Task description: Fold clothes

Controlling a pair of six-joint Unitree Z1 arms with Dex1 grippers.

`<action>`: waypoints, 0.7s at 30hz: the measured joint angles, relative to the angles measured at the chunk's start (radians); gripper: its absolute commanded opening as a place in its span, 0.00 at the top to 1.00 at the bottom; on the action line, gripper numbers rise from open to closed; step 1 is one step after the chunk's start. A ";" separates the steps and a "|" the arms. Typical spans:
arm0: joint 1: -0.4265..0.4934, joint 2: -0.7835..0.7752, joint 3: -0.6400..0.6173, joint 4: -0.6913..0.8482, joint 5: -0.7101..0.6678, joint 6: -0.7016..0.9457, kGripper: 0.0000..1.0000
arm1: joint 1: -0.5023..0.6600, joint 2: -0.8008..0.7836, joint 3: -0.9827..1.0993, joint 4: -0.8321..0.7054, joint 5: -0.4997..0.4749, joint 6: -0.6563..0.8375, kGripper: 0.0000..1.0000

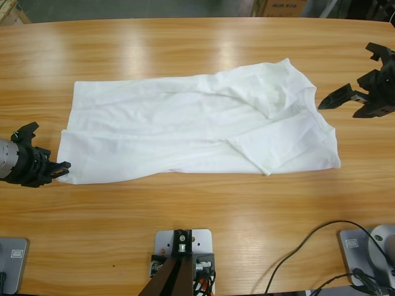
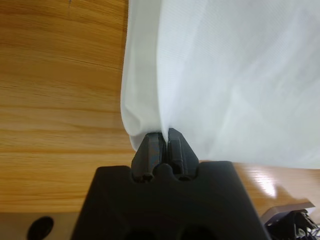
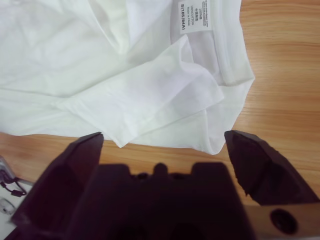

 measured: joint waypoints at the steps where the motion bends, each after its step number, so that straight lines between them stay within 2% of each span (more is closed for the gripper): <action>1: 0.000 0.000 0.000 0.000 0.000 0.000 0.23 | 0.000 0.000 0.001 0.000 0.000 0.000 0.01; 2: 0.000 0.000 0.000 0.000 0.000 0.000 0.12 | 0.000 0.000 0.001 0.000 0.000 -0.001 0.01; 5: 0.000 0.000 0.000 0.000 0.000 0.000 0.03 | 0.000 0.000 0.002 0.000 0.000 -0.001 0.01; 8: 0.000 -0.002 0.001 0.000 0.000 0.000 0.00 | 0.000 0.000 0.002 0.000 0.000 -0.001 0.01; 21: -0.002 -0.079 -0.008 0.042 0.022 0.003 0.02 | 0.000 -0.004 0.006 0.000 0.000 -0.001 0.01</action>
